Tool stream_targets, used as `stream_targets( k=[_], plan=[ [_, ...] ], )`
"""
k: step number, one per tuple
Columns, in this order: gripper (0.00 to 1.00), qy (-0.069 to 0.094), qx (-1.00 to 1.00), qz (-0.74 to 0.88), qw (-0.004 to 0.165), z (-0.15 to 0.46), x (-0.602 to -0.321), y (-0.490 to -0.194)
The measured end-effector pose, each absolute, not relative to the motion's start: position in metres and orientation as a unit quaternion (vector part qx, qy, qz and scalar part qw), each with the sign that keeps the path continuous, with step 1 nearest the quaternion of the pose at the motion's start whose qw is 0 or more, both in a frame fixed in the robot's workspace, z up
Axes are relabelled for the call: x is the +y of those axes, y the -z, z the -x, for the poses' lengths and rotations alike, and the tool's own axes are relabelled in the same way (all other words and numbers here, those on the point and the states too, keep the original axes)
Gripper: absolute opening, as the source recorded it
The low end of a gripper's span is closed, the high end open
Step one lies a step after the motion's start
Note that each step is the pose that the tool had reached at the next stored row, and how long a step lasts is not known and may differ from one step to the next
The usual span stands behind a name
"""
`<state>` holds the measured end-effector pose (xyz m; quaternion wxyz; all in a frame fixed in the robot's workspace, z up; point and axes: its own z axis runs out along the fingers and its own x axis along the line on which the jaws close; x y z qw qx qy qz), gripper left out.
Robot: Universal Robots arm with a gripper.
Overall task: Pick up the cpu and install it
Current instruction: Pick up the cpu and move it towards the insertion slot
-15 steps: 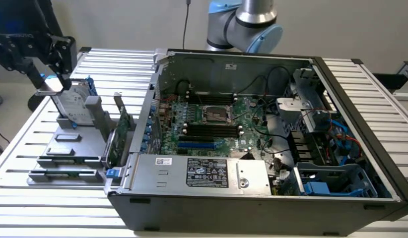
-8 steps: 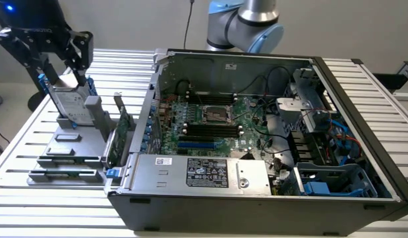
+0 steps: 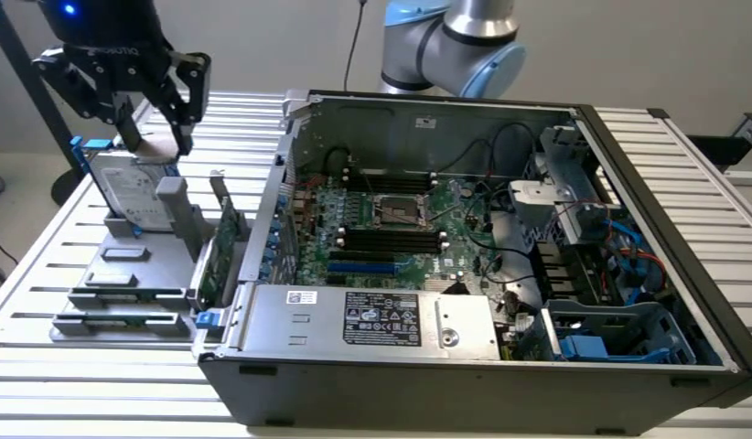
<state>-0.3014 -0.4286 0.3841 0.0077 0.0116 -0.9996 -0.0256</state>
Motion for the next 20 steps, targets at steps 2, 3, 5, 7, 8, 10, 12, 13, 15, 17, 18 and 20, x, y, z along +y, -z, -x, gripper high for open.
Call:
stream_targets(
  k=[2, 3, 5, 7, 8, 10, 12, 13, 15, 17, 18, 20],
  plan=[
    [0.55, 0.027, -1.0, -0.012, 0.008, 0.292, -0.429, -0.385],
    [0.55, 0.027, -1.0, -0.012, 0.008, 0.288, -0.429, -0.385],
    [0.55, 0.028, -1.0, -0.012, 0.008, 0.279, -0.429, -0.385],
    [0.55, 0.03, -0.999, -0.012, 0.008, 0.27, -0.429, -0.385],
    [0.55, 0.032, -0.999, -0.012, 0.008, 0.265, -0.429, -0.385],
    [0.55, 0.036, -0.999, -0.012, 0.008, 0.256, -0.429, -0.385],
    [0.55, 0.039, -0.999, -0.012, 0.008, 0.247, -0.429, -0.385],
    [0.55, 0.04, -0.999, -0.012, 0.008, 0.242, -0.429, -0.385],
    [0.55, 0.042, -0.999, -0.012, 0.008, 0.233, -0.429, -0.385],
    [0.55, 0.044, -0.999, -0.012, 0.008, 0.224, -0.429, -0.385],
    [0.55, 0.045, -0.999, -0.012, 0.008, 0.22, -0.429, -0.385],
    [0.55, 0.047, -0.999, -0.012, 0.008, 0.211, -0.429, -0.385]
  ],
)
